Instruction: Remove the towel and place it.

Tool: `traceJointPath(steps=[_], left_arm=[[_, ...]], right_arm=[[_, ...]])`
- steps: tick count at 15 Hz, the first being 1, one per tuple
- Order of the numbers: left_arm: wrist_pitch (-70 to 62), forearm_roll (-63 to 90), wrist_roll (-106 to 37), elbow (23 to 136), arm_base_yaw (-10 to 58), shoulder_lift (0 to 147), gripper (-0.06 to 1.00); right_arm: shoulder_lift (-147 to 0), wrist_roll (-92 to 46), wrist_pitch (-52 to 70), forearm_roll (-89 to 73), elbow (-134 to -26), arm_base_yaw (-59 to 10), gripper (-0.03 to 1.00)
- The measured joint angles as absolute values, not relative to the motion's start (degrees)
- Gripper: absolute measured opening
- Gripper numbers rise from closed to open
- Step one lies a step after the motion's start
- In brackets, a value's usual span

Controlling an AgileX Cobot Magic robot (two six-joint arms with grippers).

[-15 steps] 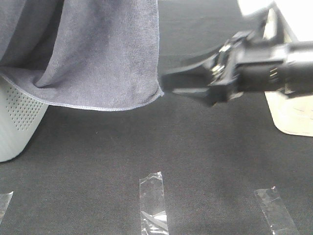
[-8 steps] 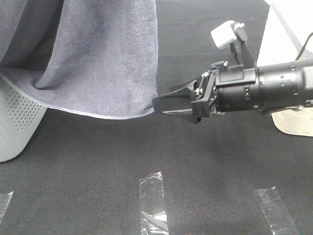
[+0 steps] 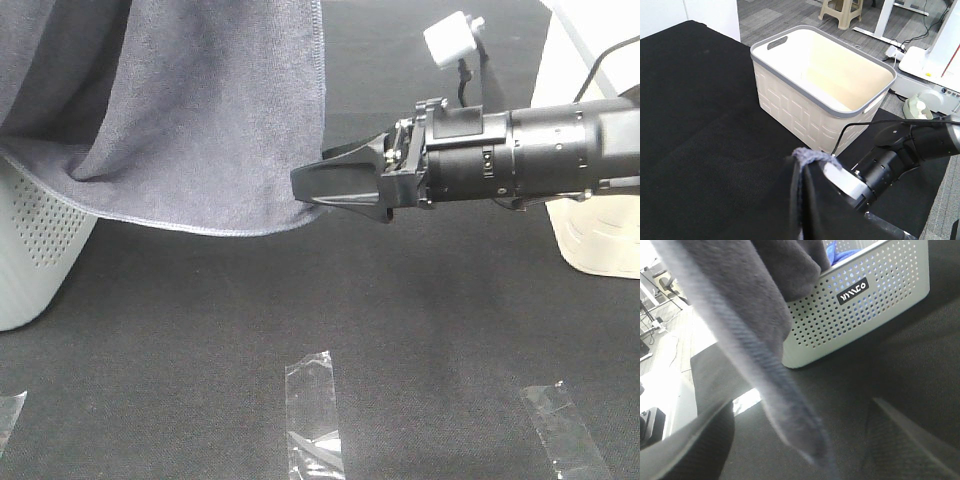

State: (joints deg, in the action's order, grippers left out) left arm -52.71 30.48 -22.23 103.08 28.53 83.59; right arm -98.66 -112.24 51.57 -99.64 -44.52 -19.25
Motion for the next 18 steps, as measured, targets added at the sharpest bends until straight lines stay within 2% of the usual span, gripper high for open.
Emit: traceJointPath(steps=[5,6,7,9,11,13,16,18], left_arm=[[-52.71,30.48,-22.23,103.08,28.53,83.59,0.00],[-52.71,30.48,-22.23,103.08,28.53,83.59,0.00],[-52.71,30.48,-22.23,103.08,28.53,83.59,0.00],[-52.71,30.54,-22.23,103.08,28.53,83.59,0.00],[-52.71,30.54,-22.23,103.08,28.53,83.59,0.00],[-52.71,30.54,-22.23,103.08,28.53,83.59,0.00],[-52.71,30.54,-22.23,103.08,28.53,83.59,0.00],[-52.83,30.54,-22.23,103.08,28.53,83.59,0.00]], right_arm=[[-101.18,-112.24,54.32,-99.75,-44.63,-20.34,0.67],[-101.18,-112.36,53.11,-99.81,-44.63,-21.83,0.64],[-101.18,-112.82,50.19,-99.81,-44.63,-24.64,0.56],[-101.18,-113.27,49.50,-99.64,-44.63,-25.78,0.43],[-101.18,-113.27,48.53,-99.64,-44.63,-25.78,0.38],[-100.78,-113.22,47.50,-99.64,-44.63,-25.78,0.38],[-97.52,-109.38,39.30,-99.06,-44.63,-25.84,0.46],[-96.31,-107.95,37.82,-96.54,-44.63,-25.84,0.48]])
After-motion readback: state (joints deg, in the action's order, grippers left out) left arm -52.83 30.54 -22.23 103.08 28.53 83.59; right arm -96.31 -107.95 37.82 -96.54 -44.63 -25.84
